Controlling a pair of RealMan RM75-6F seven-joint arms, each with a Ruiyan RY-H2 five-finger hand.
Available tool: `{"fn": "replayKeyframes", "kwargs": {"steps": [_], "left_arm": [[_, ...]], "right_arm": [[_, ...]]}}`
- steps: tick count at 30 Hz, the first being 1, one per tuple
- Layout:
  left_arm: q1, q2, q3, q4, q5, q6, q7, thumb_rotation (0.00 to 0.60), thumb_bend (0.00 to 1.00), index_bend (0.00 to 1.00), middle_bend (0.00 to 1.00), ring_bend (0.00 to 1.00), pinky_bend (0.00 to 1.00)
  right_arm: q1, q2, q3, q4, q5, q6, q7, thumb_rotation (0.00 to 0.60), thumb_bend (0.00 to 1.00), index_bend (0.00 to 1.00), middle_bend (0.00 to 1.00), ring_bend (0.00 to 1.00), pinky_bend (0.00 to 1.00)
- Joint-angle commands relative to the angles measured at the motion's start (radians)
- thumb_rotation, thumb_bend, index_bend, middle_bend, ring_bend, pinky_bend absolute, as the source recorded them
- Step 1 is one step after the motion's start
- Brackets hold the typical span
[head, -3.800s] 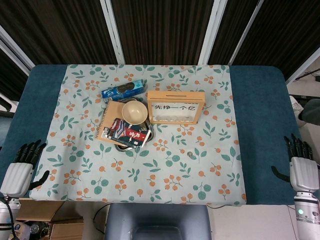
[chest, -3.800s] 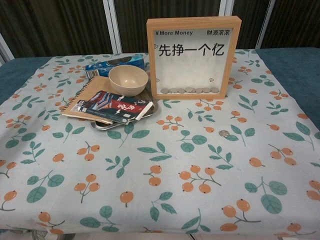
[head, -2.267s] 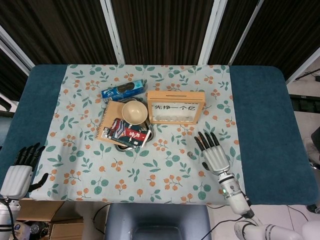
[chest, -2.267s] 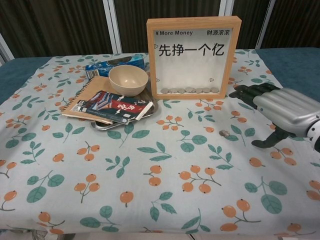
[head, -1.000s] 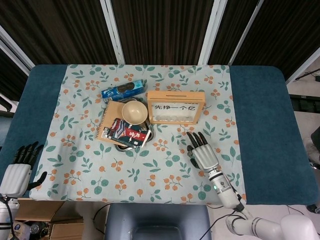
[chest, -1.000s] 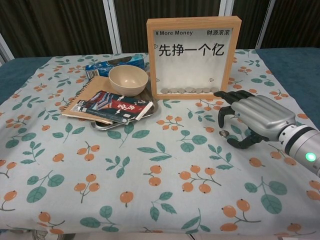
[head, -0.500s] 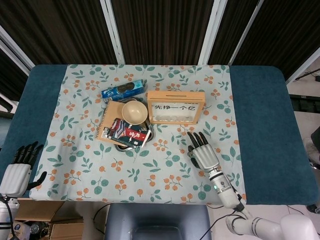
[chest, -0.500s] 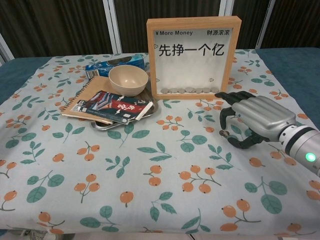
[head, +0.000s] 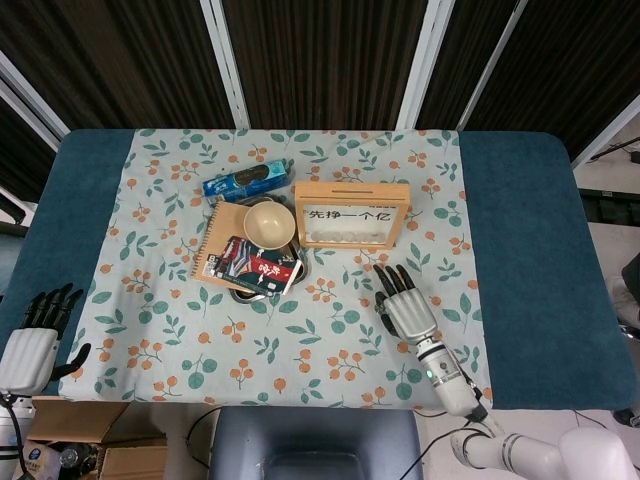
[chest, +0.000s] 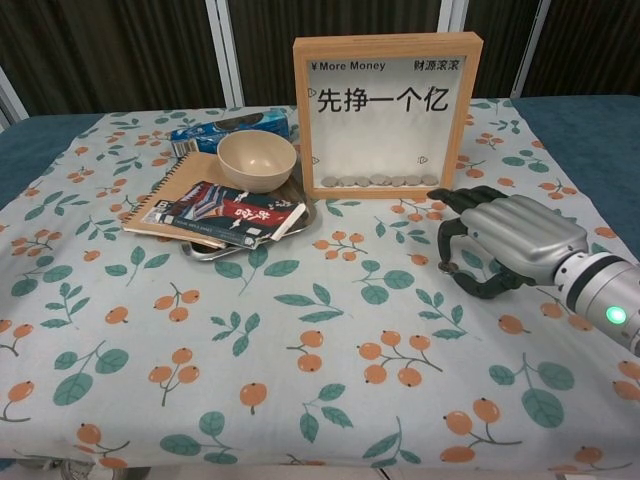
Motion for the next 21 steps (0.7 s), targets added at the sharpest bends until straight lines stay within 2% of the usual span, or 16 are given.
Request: {"fn": "replayKeyframes", "kwargs": {"steps": [1,14,21], "left_arm": [[0.000,0.000,0.000,0.000,0.000,0.000,-0.001,0.600,0.33,0.00,0.00,0.00,0.00],[-0.002,-0.004,-0.001,0.007,0.000,-0.005,-0.006,0.600,0.33,0.00,0.00,0.00,0.00],[-0.003,-0.004,0.000,0.010,0.000,-0.007,-0.009,0.600,0.33,0.00,0.00,0.00,0.00]], "right_arm": [[0.003,0.000,-0.001,0.001,0.002,-0.005,-0.007,0.600,0.36,0.57,0.00,0.00,0.00],[0.012,-0.006,0.007,0.006,0.019,-0.021,-0.019,0.600,0.37,0.57,0.00,0.00,0.00],[0.015,-0.021,0.009,0.029,0.010,-0.003,-0.011,0.600,0.37,0.60,0.00,0.00,0.00]]}}
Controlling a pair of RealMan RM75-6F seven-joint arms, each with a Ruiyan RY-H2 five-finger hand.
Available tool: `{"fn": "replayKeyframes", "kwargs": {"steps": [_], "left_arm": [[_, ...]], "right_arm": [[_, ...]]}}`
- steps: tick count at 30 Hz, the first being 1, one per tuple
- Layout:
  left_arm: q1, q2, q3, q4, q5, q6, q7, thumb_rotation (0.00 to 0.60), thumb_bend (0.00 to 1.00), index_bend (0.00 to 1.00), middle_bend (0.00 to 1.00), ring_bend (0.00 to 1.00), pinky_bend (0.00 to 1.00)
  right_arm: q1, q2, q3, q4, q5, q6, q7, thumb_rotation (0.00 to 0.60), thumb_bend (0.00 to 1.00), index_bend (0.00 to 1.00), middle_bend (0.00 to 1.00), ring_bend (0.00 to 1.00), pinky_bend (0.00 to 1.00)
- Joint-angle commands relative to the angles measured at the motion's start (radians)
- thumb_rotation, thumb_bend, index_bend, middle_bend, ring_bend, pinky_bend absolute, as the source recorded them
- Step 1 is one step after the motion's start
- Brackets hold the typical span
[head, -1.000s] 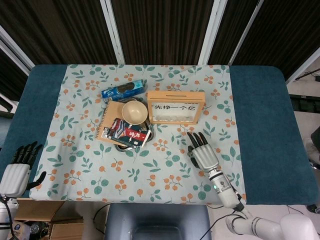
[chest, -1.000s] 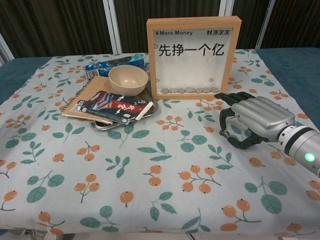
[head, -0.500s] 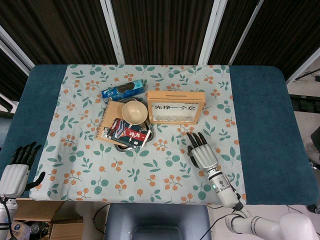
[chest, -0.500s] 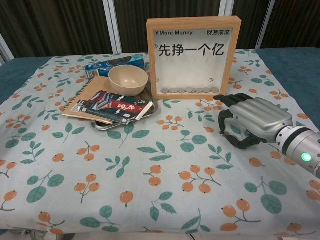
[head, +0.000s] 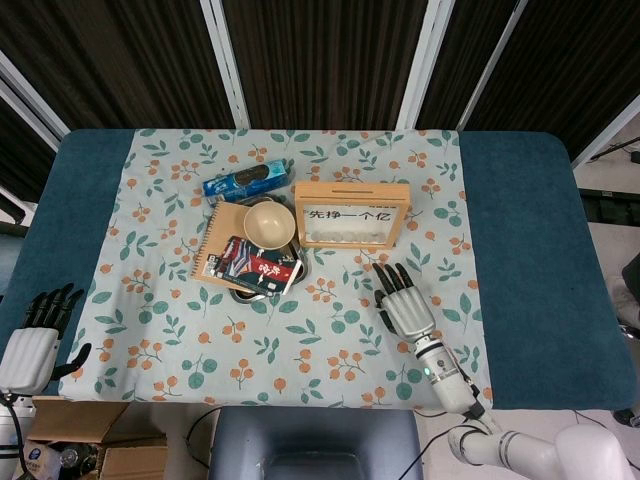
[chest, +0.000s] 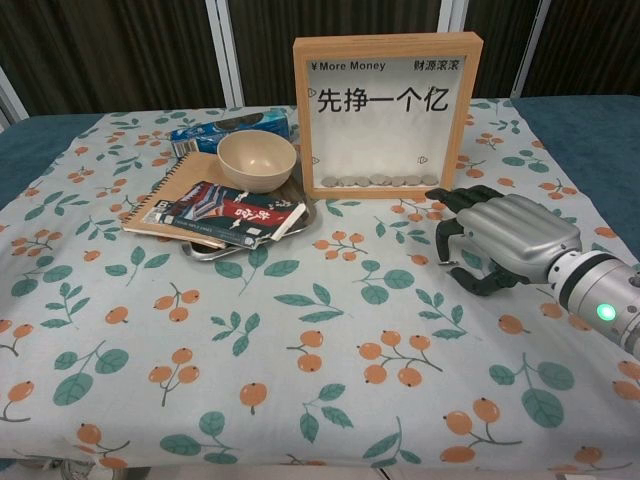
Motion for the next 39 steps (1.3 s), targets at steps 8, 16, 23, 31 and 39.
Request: {"fn": "replayKeyframes", "kwargs": {"steps": [8,16,23,31,39], "left_arm": [[-0.002,0.001,0.000,0.000,0.002,-0.001,-0.005,0.600,0.33,0.00,0.00,0.00,0.00],[-0.010,-0.003,-0.001,0.005,0.004,-0.009,-0.009,0.600,0.33,0.00,0.00,0.00,0.00],[-0.017,-0.004,-0.003,0.006,0.007,-0.016,-0.011,0.600,0.33,0.00,0.00,0.00,0.00],[-0.018,-0.003,-0.002,0.006,0.004,-0.016,-0.012,0.600,0.33,0.00,0.00,0.00,0.00],[-0.016,-0.005,0.001,0.014,0.005,-0.016,-0.020,0.600,0.33,0.00,0.00,0.00,0.00]], "right_arm": [[0.007,-0.019,-0.002,0.037,-0.020,0.020,0.014,0.600,0.37,0.61,0.00,0.00,0.00],[0.011,-0.020,-0.005,0.047,-0.029,0.024,0.024,0.600,0.37,0.58,0.00,0.00,0.00],[0.014,-0.021,-0.009,0.057,-0.058,0.053,0.076,0.600,0.37,0.55,0.03,0.00,0.00],[0.019,-0.035,-0.014,0.090,-0.077,0.068,0.107,0.600,0.38,0.60,0.05,0.00,0.00],[0.018,-0.042,-0.013,0.111,-0.084,0.082,0.100,0.600,0.42,0.61,0.06,0.00,0.00]]}}
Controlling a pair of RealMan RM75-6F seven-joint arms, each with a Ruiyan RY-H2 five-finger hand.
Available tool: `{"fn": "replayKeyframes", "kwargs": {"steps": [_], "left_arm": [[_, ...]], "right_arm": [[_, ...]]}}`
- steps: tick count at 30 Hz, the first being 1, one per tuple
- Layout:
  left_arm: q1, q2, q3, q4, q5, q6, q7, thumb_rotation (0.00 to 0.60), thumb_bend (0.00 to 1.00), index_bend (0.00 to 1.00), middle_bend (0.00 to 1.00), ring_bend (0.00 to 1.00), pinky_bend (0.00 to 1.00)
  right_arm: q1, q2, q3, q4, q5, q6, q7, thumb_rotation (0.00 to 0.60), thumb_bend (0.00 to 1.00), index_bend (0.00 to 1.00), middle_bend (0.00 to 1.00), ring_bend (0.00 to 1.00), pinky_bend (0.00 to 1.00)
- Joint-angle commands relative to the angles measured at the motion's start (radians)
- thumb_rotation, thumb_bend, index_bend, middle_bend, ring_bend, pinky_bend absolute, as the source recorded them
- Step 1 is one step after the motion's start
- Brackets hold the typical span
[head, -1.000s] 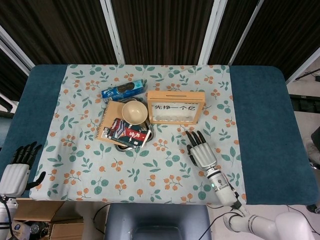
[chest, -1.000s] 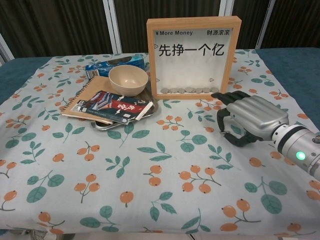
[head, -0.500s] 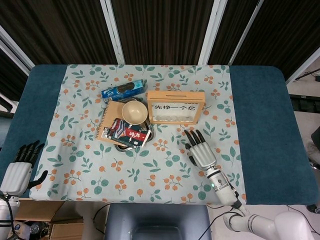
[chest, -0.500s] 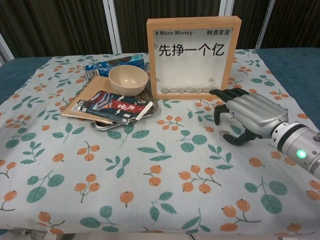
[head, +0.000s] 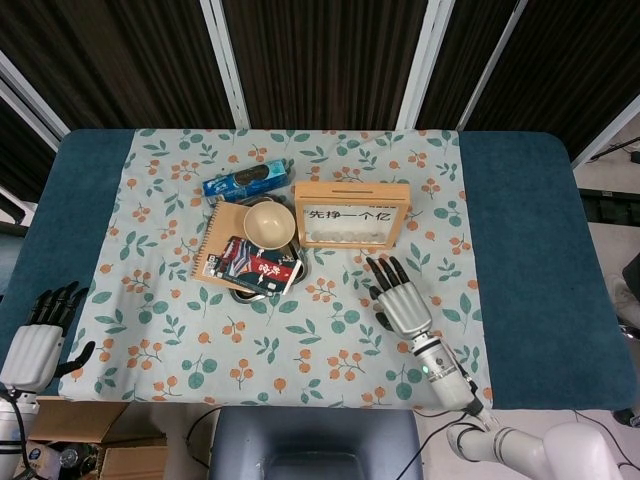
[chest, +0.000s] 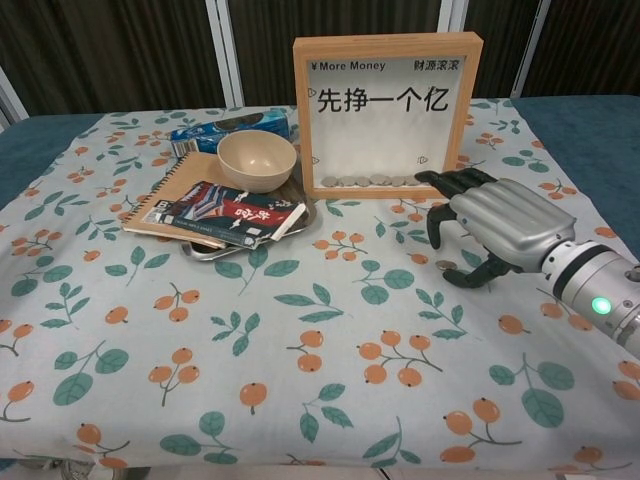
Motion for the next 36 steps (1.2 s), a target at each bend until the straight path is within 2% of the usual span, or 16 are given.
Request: {"fn": "replayKeyframes", "kwargs": {"steps": [1,9,36], "left_arm": [[0.000,-0.001,0.002,0.001,0.002,0.000,-0.002,0.600,0.33,0.00,0.00,0.00,0.00],[-0.002,-0.004,0.002,0.007,-0.002,-0.006,-0.004,0.600,0.33,0.00,0.00,0.00,0.00],[0.002,-0.004,0.002,0.017,-0.009,-0.007,-0.014,0.600,0.33,0.00,0.00,0.00,0.00]], "right_arm": [[-0.001,-0.001,0.000,0.004,-0.002,0.003,-0.001,0.600,0.43,0.61,0.06,0.00,0.00],[0.002,-0.001,0.002,0.013,0.000,-0.001,-0.001,0.600,0.54,0.61,0.07,0.00,0.00],[0.010,-0.018,0.016,0.033,0.017,-0.016,-0.001,0.600,0.56,0.70,0.10,0.00,0.00]]}}
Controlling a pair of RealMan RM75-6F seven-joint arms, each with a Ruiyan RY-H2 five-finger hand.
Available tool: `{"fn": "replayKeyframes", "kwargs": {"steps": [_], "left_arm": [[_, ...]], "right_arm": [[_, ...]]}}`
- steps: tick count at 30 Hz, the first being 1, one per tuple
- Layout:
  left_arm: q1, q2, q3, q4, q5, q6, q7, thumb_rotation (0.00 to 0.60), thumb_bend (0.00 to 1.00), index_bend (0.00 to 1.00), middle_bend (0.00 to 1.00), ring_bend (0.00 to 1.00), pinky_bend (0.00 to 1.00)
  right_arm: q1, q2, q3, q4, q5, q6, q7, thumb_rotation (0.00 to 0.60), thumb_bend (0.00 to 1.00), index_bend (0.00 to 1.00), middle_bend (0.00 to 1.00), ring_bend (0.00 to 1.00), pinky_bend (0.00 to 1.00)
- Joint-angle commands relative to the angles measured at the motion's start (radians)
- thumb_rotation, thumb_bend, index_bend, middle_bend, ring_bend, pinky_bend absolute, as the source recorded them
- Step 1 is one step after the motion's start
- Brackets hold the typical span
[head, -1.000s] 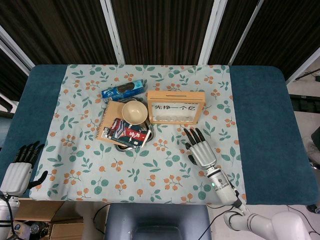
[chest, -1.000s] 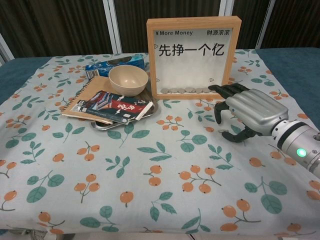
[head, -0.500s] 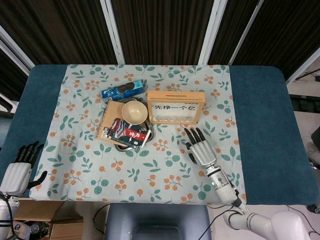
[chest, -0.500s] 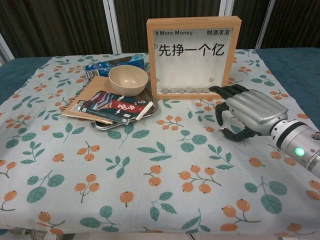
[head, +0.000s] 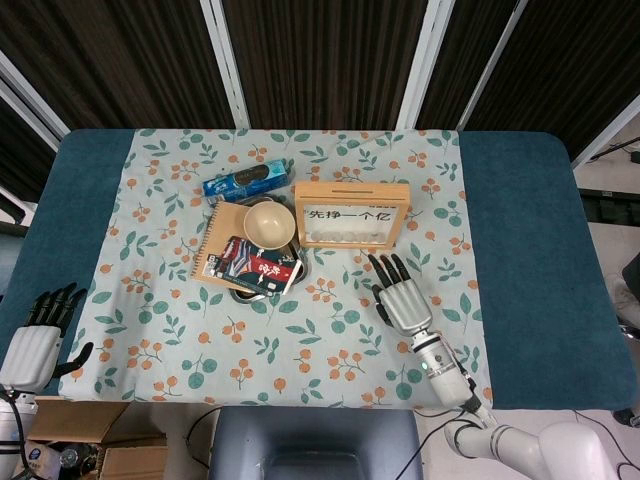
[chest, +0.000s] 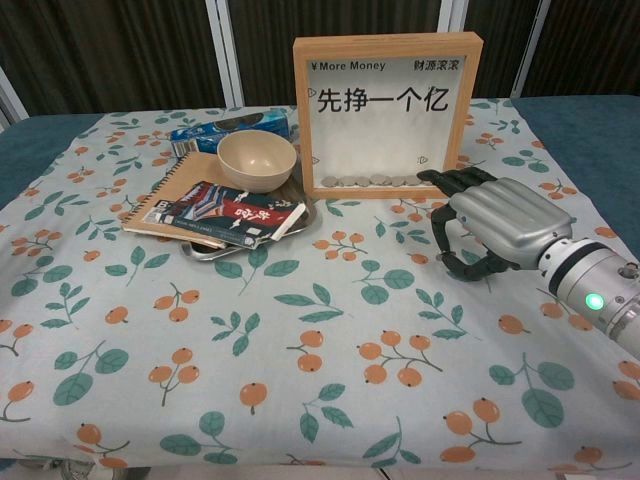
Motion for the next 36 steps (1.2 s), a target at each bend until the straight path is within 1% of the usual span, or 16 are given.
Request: {"fn": "replayKeyframes", "kwargs": {"steps": [1,6,10,12,14,16,17,18,20,22,25,28,30,32,34,36], "left_arm": [[0.000,0.000,0.000,-0.001,0.000,0.001,0.000,0.600,0.33,0.00,0.00,0.00,0.00],[0.002,0.000,0.001,-0.001,0.001,0.002,0.001,0.600,0.33,0.00,0.00,0.00,0.00],[0.004,0.004,0.001,-0.006,0.003,0.009,0.001,0.600,0.33,0.00,0.00,0.00,0.00],[0.007,0.007,0.001,-0.010,0.006,0.017,-0.001,0.600,0.33,0.00,0.00,0.00,0.00],[0.009,0.009,0.001,-0.012,0.009,0.022,-0.002,0.600,0.33,0.00,0.00,0.00,0.00],[0.011,0.011,0.003,-0.014,0.012,0.026,-0.002,0.600,0.33,0.00,0.00,0.00,0.00],[0.012,0.012,0.003,-0.017,0.015,0.030,-0.001,0.600,0.33,0.00,0.00,0.00,0.00],[0.012,0.013,0.003,-0.020,0.016,0.032,0.000,0.600,0.33,0.00,0.00,0.00,0.00],[0.015,0.016,0.004,-0.023,0.020,0.039,0.000,0.600,0.33,0.00,0.00,0.00,0.00],[0.017,0.018,0.005,-0.027,0.025,0.047,0.002,0.600,0.33,0.00,0.00,0.00,0.00],[0.019,0.026,0.005,-0.042,0.034,0.059,0.007,0.600,0.33,0.00,0.00,0.00,0.00],[0.020,0.032,0.006,-0.053,0.043,0.069,0.010,0.600,0.33,0.00,0.00,0.00,0.00],[0.020,0.036,0.006,-0.061,0.048,0.073,0.016,0.600,0.33,0.00,0.00,0.00,0.00],[0.019,0.038,0.004,-0.066,0.048,0.072,0.017,0.600,0.33,0.00,0.00,0.00,0.00],[0.018,0.038,0.003,-0.068,0.045,0.070,0.015,0.600,0.33,0.00,0.00,0.00,0.00],[0.015,0.037,0.001,-0.068,0.043,0.065,0.011,0.600,0.33,0.00,0.00,0.00,0.00]], "right_arm": [[0.000,0.002,0.002,-0.002,0.002,0.001,0.000,0.600,0.56,0.70,0.10,0.00,0.00],[-0.004,0.011,0.003,-0.016,0.002,0.010,0.002,0.600,0.57,0.71,0.11,0.00,0.00],[-0.022,0.051,-0.007,-0.088,-0.023,0.059,0.018,0.600,0.57,0.71,0.11,0.00,0.00],[-0.045,0.104,-0.022,-0.173,-0.059,0.125,0.014,0.600,0.57,0.71,0.11,0.00,0.00],[-0.076,0.171,-0.043,-0.275,-0.122,0.227,0.005,0.600,0.57,0.71,0.11,0.00,0.00],[-0.100,0.227,-0.057,-0.357,-0.168,0.300,-0.009,0.600,0.57,0.71,0.11,0.00,0.00],[-0.117,0.269,-0.060,-0.415,-0.206,0.362,-0.019,0.600,0.57,0.71,0.11,0.00,0.00],[-0.124,0.294,-0.062,-0.448,-0.223,0.384,-0.028,0.600,0.57,0.72,0.11,0.00,0.00],[-0.137,0.351,-0.044,-0.518,-0.261,0.447,-0.063,0.600,0.57,0.72,0.12,0.00,0.00],[-0.135,0.386,-0.014,-0.565,-0.264,0.463,-0.087,0.600,0.57,0.73,0.12,0.00,0.00],[-0.109,0.431,0.047,-0.626,-0.218,0.423,-0.098,0.600,0.57,0.74,0.12,0.00,0.00],[-0.061,0.464,0.119,-0.670,-0.123,0.323,-0.062,0.600,0.57,0.74,0.12,0.00,0.00],[-0.019,0.488,0.177,-0.691,-0.066,0.258,-0.051,0.600,0.57,0.74,0.12,0.00,0.00],[0.028,0.508,0.237,-0.701,-0.018,0.205,-0.072,0.600,0.57,0.74,0.12,0.00,0.00],[0.068,0.522,0.286,-0.709,0.034,0.157,-0.101,0.600,0.57,0.74,0.12,0.00,0.00],[0.110,0.538,0.335,-0.722,0.114,0.095,-0.146,0.600,0.57,0.74,0.12,0.00,0.00]]}}
